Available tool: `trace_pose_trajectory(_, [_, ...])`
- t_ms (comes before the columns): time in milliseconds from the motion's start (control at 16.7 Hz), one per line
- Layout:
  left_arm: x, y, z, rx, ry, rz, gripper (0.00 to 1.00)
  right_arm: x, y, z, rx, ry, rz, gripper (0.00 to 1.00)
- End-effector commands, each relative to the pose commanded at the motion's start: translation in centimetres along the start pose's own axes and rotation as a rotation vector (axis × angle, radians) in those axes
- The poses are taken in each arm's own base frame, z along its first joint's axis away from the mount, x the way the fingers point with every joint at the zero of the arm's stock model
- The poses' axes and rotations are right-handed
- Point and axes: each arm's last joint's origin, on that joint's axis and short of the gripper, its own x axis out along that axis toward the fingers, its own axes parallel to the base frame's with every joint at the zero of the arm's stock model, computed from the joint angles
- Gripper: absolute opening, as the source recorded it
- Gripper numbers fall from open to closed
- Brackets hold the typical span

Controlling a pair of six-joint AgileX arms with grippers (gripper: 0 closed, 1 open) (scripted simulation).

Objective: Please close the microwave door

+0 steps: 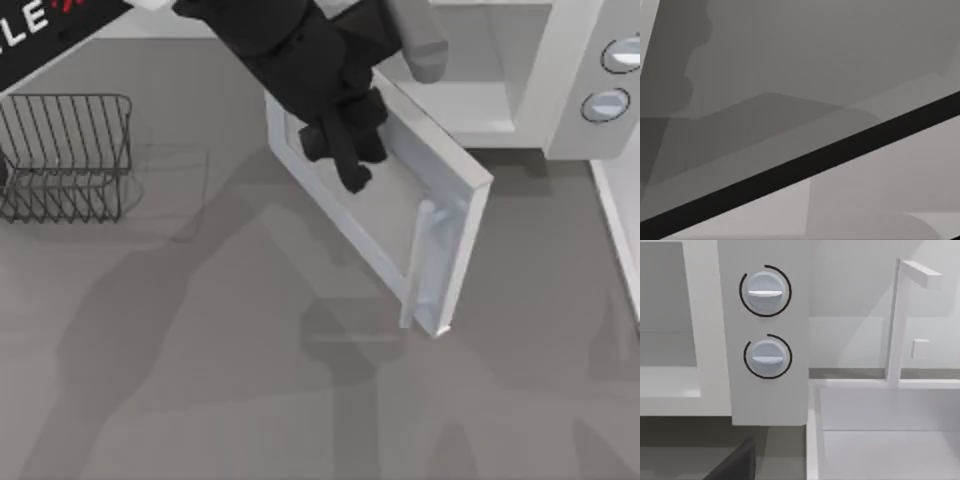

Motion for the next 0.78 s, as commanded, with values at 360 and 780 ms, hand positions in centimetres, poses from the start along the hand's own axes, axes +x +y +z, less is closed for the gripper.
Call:
trace_pose_trajectory(360, [0.1, -0.1, 0.7, -0.001, -0.006, 0.008, 0.00, 0.0, 0.0, 0.0, 0.000, 0.000, 0.000, 1.00])
trace_pose_trajectory(780, [3.3, -0.7, 0.7, -0.035, 0.079, -0.086, 0.00, 0.0, 0.0, 0.0, 0.000, 0.000, 0.000, 1.00])
